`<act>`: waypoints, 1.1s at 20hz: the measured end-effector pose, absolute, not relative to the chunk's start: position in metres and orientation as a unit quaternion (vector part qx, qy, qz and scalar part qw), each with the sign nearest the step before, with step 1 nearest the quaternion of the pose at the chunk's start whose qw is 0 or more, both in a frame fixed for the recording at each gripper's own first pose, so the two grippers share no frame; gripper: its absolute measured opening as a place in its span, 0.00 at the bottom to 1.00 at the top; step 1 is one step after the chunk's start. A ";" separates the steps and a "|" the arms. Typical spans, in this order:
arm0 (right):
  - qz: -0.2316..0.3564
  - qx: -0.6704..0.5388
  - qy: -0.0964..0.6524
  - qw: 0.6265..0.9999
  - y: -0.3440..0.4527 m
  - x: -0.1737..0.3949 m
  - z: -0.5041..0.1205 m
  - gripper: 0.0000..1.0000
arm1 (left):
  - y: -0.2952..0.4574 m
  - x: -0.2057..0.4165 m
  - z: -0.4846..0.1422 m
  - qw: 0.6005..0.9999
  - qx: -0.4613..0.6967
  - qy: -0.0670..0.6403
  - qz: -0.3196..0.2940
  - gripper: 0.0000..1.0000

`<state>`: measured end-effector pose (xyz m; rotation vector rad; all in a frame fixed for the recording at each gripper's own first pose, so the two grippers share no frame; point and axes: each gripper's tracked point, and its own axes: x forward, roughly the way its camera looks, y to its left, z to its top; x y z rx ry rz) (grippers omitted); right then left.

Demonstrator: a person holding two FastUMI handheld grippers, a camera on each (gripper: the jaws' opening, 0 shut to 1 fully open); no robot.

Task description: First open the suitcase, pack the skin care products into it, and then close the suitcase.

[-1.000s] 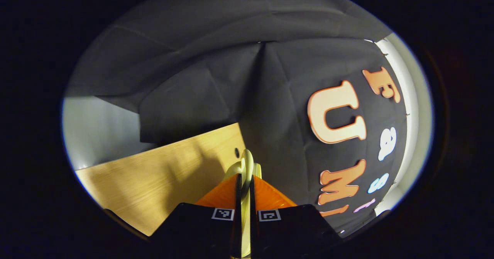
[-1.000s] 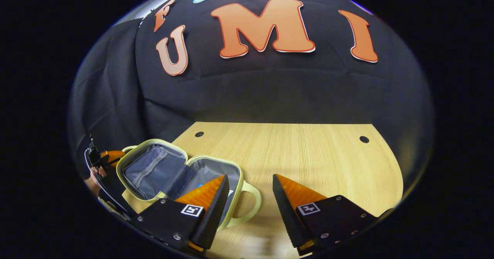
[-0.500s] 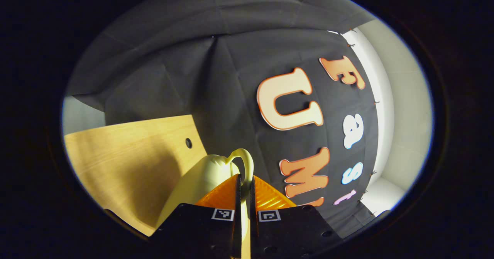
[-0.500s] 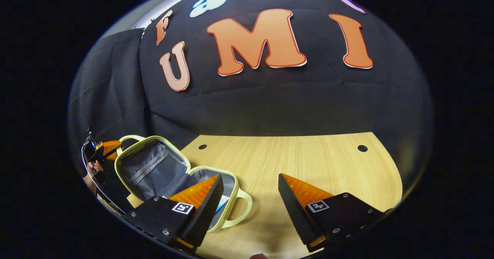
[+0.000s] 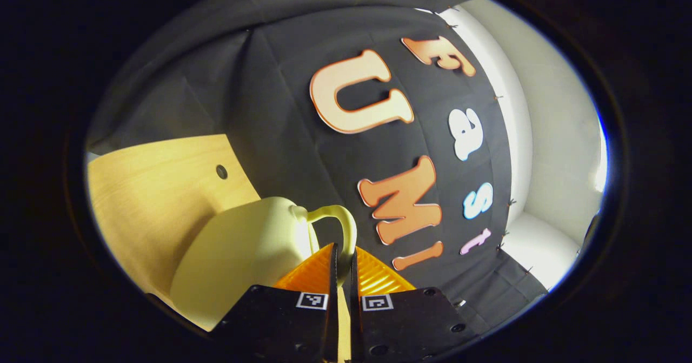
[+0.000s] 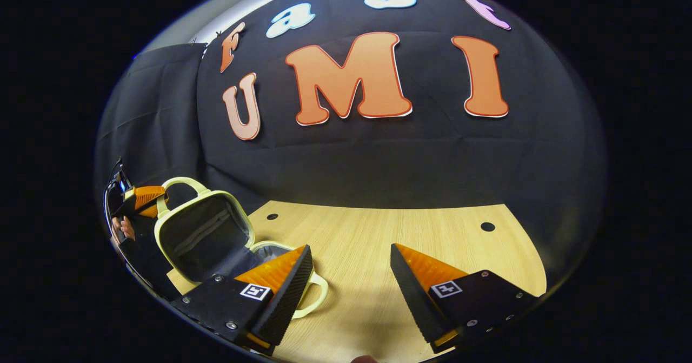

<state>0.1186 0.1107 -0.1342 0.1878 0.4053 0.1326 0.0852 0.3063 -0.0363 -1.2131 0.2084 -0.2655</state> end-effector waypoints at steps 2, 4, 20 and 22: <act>0.063 0.093 0.209 0.971 0.105 0.116 -0.140 0.93 | 0.276 0.089 -0.035 0.804 -0.567 0.104 -0.147 0.09; 0.061 0.095 0.207 0.972 0.098 0.112 -0.138 0.93 | 0.251 0.092 -0.036 0.800 -0.567 0.114 -0.161 0.09; 0.050 0.111 0.214 0.969 0.056 0.093 -0.156 0.94 | 0.066 0.084 -0.105 0.818 -0.459 0.293 -0.183 0.09; 0.049 0.111 0.217 0.968 0.051 0.091 -0.160 0.94 | 0.048 0.080 -0.121 0.824 -0.435 0.319 -0.176 0.09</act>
